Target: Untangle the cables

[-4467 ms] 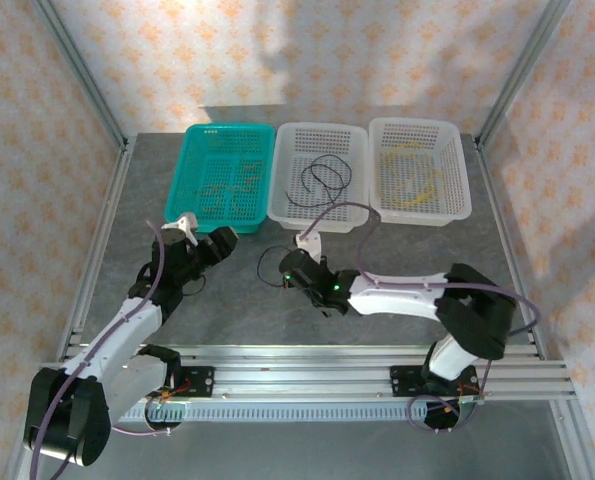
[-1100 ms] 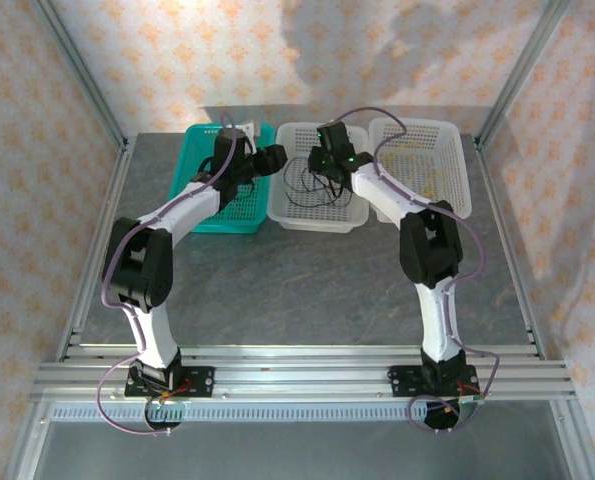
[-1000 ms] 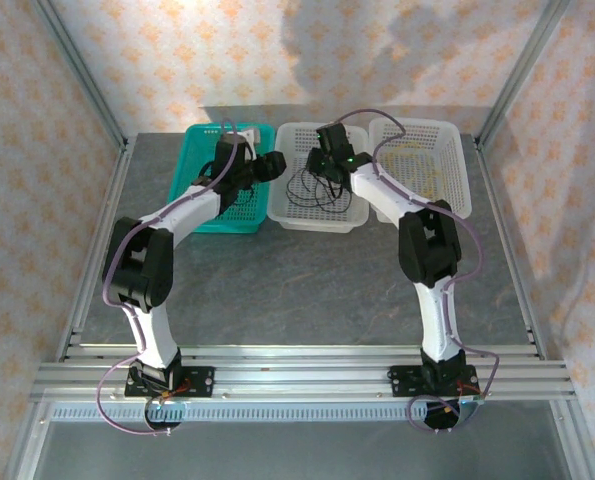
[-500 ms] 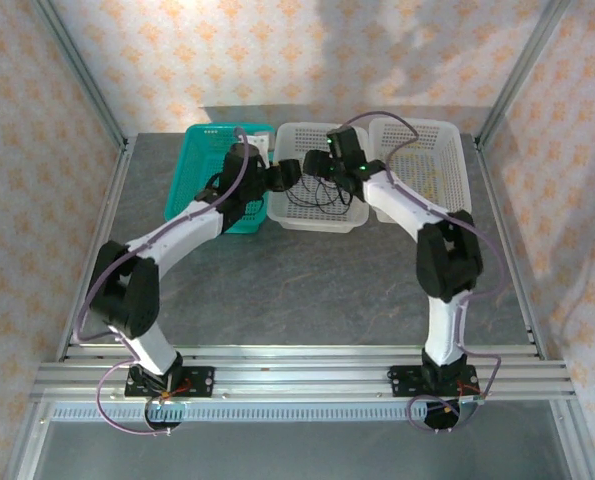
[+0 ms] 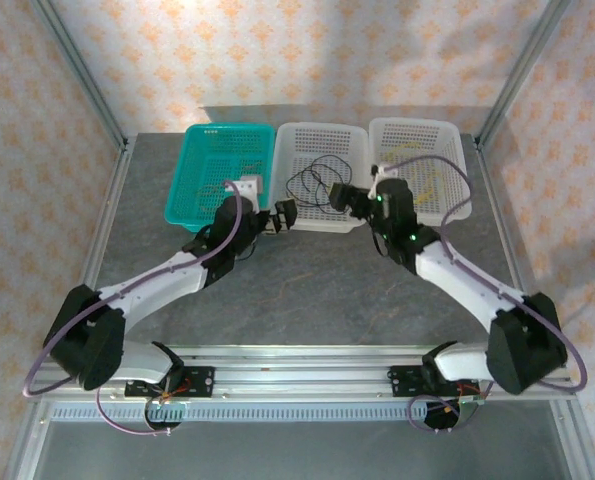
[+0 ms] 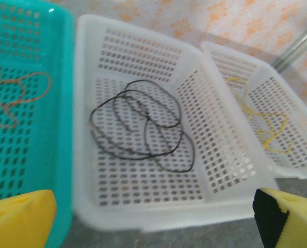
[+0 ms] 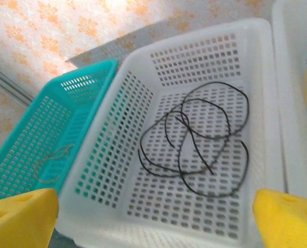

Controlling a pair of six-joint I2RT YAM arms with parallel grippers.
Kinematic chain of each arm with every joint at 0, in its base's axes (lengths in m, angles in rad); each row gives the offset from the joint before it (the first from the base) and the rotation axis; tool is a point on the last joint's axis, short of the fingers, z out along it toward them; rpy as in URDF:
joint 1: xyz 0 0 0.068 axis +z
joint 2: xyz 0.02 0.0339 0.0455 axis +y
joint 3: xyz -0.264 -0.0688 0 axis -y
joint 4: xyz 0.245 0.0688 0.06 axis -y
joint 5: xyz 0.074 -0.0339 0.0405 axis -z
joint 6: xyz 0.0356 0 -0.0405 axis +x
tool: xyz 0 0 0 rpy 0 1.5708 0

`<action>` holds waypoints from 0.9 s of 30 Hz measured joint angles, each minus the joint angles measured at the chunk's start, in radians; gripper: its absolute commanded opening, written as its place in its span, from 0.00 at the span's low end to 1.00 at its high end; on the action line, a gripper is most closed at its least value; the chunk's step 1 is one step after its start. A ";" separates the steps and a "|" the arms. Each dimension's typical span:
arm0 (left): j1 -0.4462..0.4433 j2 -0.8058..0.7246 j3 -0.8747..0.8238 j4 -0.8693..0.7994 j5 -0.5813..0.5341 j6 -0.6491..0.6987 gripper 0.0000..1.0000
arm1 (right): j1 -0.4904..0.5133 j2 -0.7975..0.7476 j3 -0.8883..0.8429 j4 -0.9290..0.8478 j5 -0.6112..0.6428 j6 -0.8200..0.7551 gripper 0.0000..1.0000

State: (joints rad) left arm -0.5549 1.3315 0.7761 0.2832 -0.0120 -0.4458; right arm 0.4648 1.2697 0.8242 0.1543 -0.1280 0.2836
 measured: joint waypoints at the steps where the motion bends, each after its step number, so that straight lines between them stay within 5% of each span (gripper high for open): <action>1: 0.000 -0.027 -0.039 0.009 -0.023 -0.006 0.99 | 0.000 -0.032 -0.052 0.016 0.009 0.000 0.98; 8: 0.020 -0.212 -0.234 0.056 -0.175 -0.008 0.99 | 0.001 -0.207 -0.288 0.063 0.150 0.011 1.00; 18: 0.211 -0.419 -0.463 0.203 -0.307 0.049 0.99 | -0.009 -0.271 -0.344 0.105 0.440 -0.024 1.00; 27: 0.312 -0.476 -0.521 0.266 -0.422 0.205 0.99 | -0.171 -0.245 -0.387 0.160 0.544 -0.090 1.00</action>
State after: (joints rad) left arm -0.2432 0.8551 0.2546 0.5491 -0.4343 -0.2409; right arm 0.2943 1.0248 0.4370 0.3141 0.4160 0.1936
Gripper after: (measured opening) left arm 0.994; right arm 0.998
